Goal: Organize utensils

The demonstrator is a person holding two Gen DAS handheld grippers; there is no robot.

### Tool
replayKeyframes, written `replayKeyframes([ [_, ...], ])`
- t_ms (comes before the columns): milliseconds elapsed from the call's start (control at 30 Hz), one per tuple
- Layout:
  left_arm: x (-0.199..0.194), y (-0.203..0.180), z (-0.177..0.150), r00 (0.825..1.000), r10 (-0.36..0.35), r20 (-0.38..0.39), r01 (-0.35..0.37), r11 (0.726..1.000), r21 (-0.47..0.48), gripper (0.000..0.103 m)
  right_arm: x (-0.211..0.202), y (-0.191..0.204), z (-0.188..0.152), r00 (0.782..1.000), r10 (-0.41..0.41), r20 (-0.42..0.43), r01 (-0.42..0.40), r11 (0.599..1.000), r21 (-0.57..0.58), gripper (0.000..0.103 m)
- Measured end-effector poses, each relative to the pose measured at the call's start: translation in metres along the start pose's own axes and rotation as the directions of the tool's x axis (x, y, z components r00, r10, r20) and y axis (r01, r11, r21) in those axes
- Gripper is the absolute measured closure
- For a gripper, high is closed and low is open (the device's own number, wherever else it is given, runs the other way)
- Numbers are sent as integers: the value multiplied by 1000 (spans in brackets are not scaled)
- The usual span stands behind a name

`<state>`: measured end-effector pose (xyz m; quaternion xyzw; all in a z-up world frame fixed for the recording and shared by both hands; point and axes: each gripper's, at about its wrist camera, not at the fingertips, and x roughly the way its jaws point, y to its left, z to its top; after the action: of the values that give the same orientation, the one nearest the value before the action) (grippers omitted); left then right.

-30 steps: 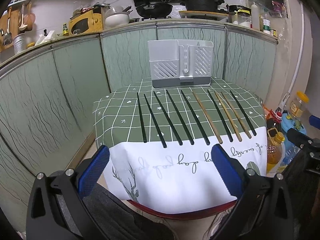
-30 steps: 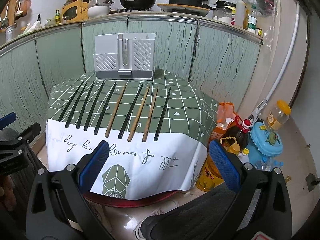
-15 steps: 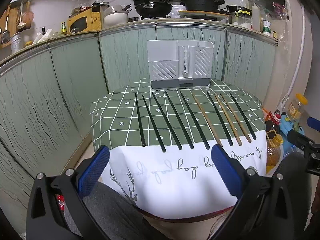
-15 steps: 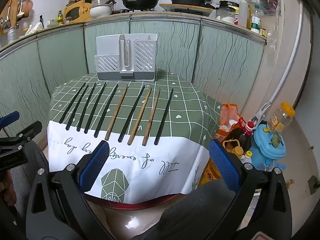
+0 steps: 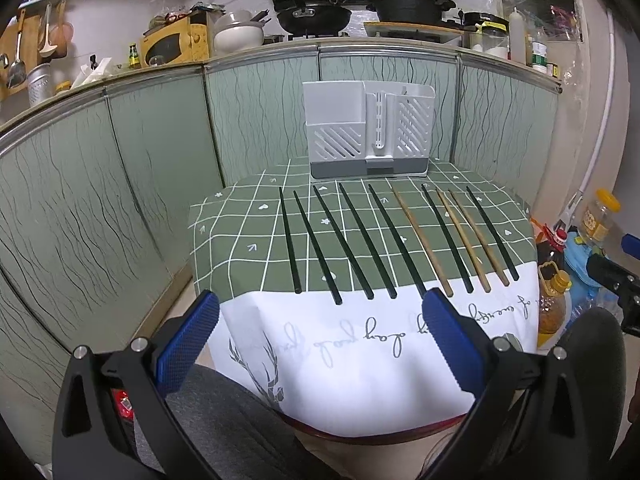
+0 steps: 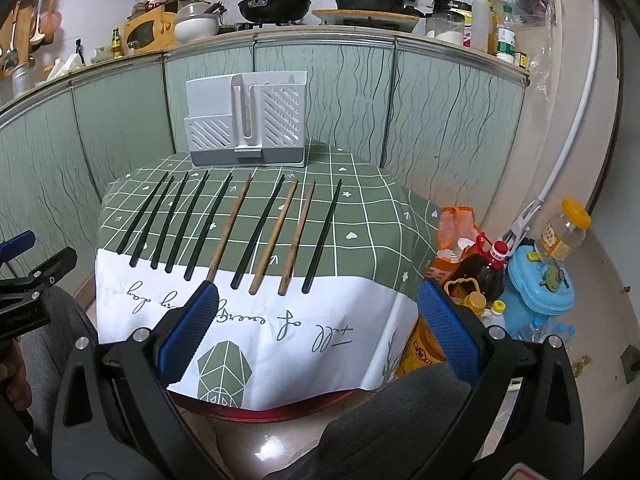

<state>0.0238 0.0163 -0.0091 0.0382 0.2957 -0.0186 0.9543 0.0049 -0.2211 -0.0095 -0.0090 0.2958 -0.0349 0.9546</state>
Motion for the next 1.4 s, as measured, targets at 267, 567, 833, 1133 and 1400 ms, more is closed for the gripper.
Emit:
replayKeyframes([
  [267,-13,3,2,999,9,37,-8,1000,-11,4,-13,-4,4,999,-14,39,15,1000,-17,8],
  [567,-23,12,9,996,47,73,-46,999,-23,4,-20,-10,7,997,-35,69,37,999,-23,8],
  [833,-20,19,9,988,114,108,-117,993,14,4,-14,-17,8,995,-58,75,58,998,-5,8],
  [1133,27,35,7,999,38,-3,-38,999,-14,4,22,-27,9,1000,-24,13,24,1000,1,8],
  [1400,71,42,6,996,47,-73,-49,998,-29,4,62,-33,13,999,2,-47,-2,1000,6,8],
])
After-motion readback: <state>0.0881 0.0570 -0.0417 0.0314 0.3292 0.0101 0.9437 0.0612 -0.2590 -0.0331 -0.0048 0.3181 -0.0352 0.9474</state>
